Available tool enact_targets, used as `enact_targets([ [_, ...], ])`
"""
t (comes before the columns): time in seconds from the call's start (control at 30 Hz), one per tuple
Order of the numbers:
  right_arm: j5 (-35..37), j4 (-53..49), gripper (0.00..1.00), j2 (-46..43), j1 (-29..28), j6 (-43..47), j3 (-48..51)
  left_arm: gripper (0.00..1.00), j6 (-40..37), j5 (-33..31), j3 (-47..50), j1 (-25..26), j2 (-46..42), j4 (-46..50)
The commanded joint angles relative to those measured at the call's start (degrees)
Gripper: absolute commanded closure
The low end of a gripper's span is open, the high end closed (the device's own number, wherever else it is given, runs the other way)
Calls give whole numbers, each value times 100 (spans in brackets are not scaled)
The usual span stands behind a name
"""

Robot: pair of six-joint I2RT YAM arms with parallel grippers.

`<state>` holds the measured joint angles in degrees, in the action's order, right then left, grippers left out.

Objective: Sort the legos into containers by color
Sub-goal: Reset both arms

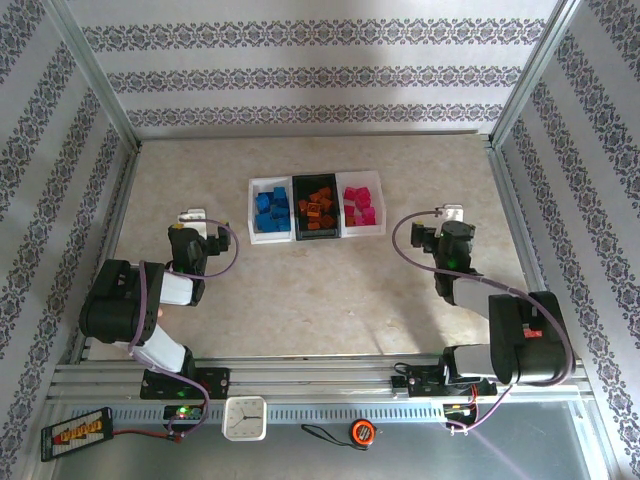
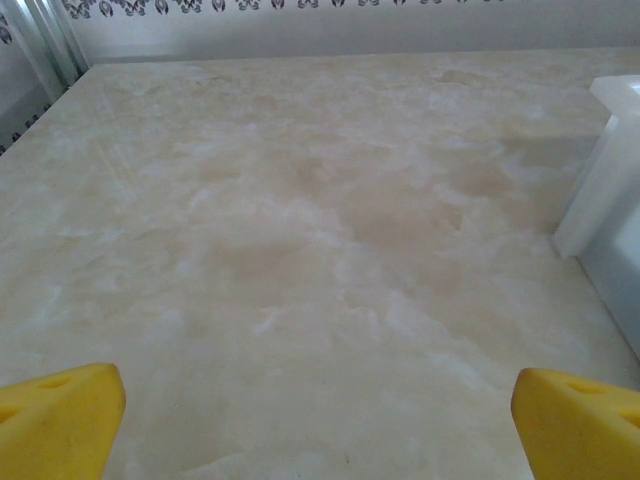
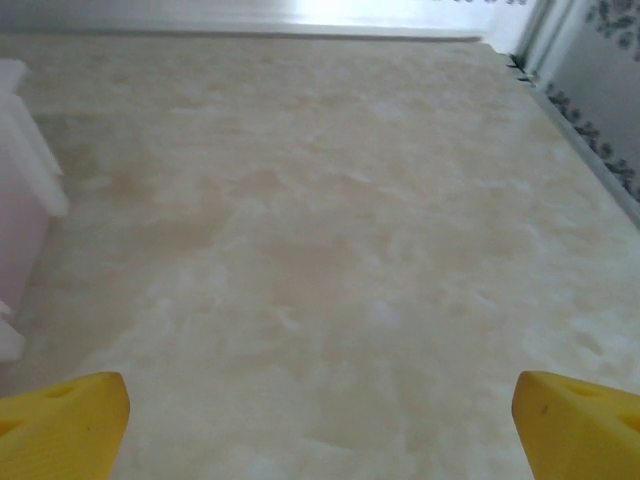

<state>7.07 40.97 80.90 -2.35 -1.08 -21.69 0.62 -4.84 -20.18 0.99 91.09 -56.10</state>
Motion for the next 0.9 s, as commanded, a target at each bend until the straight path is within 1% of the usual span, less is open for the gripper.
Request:
enact_targets([
  [0.0, -414, 958, 2, 464, 53, 27, -36, 1, 17, 101, -131, -69, 14, 25],
  [0.03, -413, 1389, 2, 678, 77, -39, 28, 1, 14, 114, -135, -64, 14, 28],
  [0.07, -409, 1395, 2, 703, 119, -89, 30, 1, 3, 137, -143, -64, 18, 41],
  [0.13, -441, 1015, 2, 576, 129, -76, -53, 1, -5, 167, -144, -65, 17, 57],
  [0.2, -435, 1257, 2, 657, 129, -93, -4, 1, -9, 176, -150, -64, 14, 62],
  [0.87, -414, 1176, 2, 619, 121, -81, -10, 1, -33, 201, -152, -64, 14, 71],
])
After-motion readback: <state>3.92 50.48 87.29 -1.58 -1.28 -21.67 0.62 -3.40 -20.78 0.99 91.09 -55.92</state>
